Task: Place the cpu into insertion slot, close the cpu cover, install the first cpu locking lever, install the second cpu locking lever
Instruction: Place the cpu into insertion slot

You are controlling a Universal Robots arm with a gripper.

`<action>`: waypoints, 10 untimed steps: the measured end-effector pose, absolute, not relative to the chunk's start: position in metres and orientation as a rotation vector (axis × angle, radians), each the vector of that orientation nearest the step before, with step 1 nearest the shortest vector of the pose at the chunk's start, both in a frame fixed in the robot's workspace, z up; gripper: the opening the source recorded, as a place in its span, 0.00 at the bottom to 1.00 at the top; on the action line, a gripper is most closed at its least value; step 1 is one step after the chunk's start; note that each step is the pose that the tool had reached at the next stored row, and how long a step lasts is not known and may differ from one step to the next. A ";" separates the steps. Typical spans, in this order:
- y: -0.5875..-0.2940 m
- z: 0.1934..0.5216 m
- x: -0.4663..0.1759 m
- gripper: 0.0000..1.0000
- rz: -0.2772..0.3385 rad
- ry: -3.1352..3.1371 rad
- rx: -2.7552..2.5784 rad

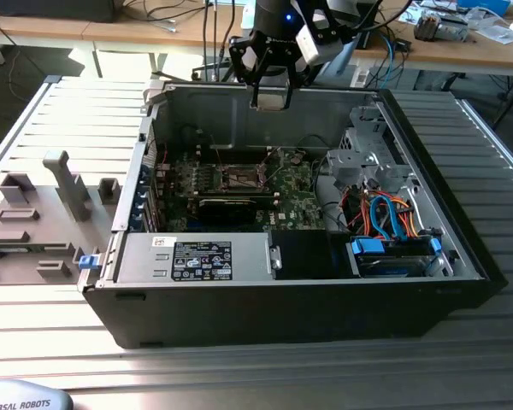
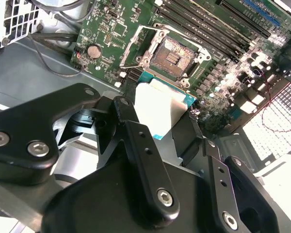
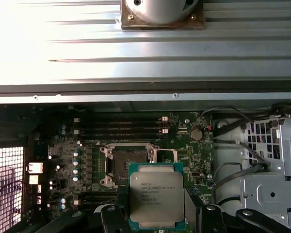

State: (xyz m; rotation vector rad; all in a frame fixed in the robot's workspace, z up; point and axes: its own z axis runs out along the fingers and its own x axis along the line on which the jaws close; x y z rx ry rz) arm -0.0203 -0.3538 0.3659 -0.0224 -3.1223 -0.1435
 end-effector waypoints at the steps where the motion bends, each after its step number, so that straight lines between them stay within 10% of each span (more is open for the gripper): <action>1: -0.354 0.366 -0.020 0.54 -0.144 -3.122 -0.026; 10: -0.354 0.366 -0.020 0.54 -0.144 -3.123 -0.065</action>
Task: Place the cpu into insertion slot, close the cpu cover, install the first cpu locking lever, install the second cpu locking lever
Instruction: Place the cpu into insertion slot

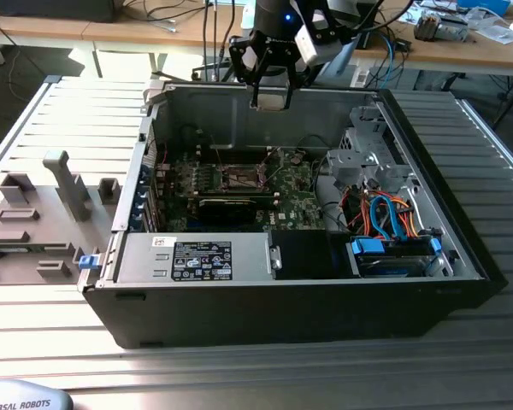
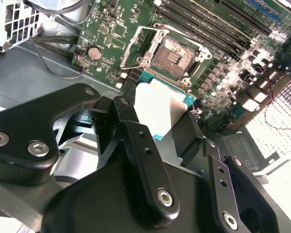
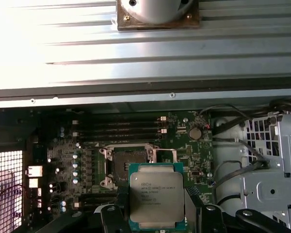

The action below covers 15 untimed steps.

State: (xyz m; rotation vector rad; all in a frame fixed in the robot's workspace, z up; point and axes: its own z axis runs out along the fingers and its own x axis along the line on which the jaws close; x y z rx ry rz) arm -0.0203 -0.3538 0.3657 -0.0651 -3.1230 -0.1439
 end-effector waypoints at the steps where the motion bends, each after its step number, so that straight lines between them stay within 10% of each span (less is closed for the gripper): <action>1: -0.354 0.366 -0.020 0.54 -0.144 -3.123 -0.069; 15: -0.354 0.365 -0.020 0.54 -0.144 -3.123 -0.105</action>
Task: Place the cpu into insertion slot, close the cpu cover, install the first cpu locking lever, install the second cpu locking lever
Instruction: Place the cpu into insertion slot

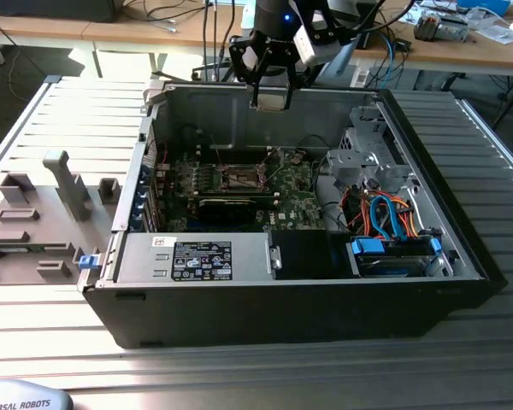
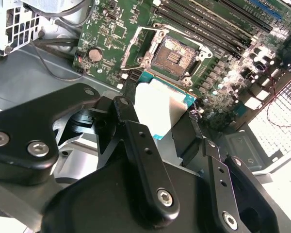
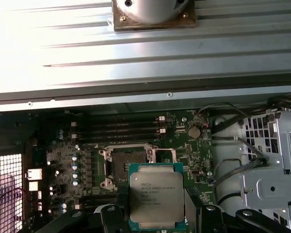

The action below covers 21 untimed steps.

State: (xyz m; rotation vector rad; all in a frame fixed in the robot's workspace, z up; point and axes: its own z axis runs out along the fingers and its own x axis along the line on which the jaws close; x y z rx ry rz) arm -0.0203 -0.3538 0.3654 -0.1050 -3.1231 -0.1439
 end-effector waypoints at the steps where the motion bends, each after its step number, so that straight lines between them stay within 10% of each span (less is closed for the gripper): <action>1: -0.354 0.365 -0.020 0.54 -0.144 -3.123 -0.108; 21: -0.354 0.365 -0.020 0.54 -0.144 -3.122 -0.166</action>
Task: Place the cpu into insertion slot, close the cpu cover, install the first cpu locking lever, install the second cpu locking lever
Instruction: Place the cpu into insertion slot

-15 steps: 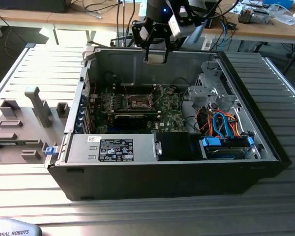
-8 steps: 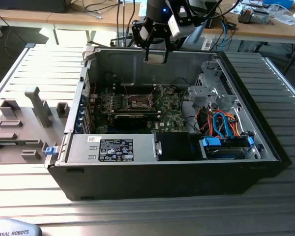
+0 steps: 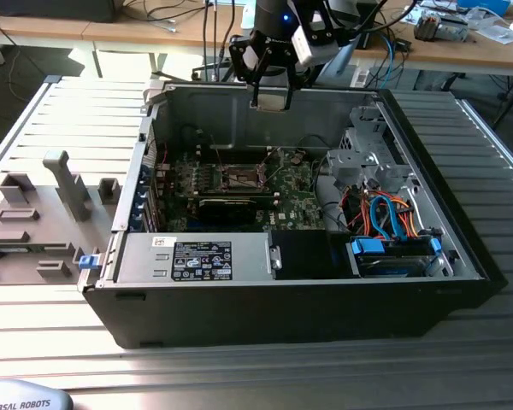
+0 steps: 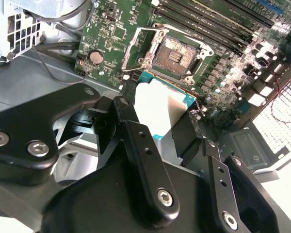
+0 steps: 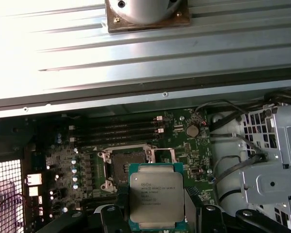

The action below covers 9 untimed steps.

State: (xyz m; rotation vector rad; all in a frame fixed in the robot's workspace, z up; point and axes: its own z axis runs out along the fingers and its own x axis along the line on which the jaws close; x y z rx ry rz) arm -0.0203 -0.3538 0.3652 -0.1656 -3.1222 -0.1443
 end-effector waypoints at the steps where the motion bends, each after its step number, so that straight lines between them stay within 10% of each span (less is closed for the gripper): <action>1: -0.354 0.365 -0.020 0.54 -0.144 -3.122 -0.167; 9: -0.354 0.365 -0.020 0.54 -0.144 -3.122 -0.177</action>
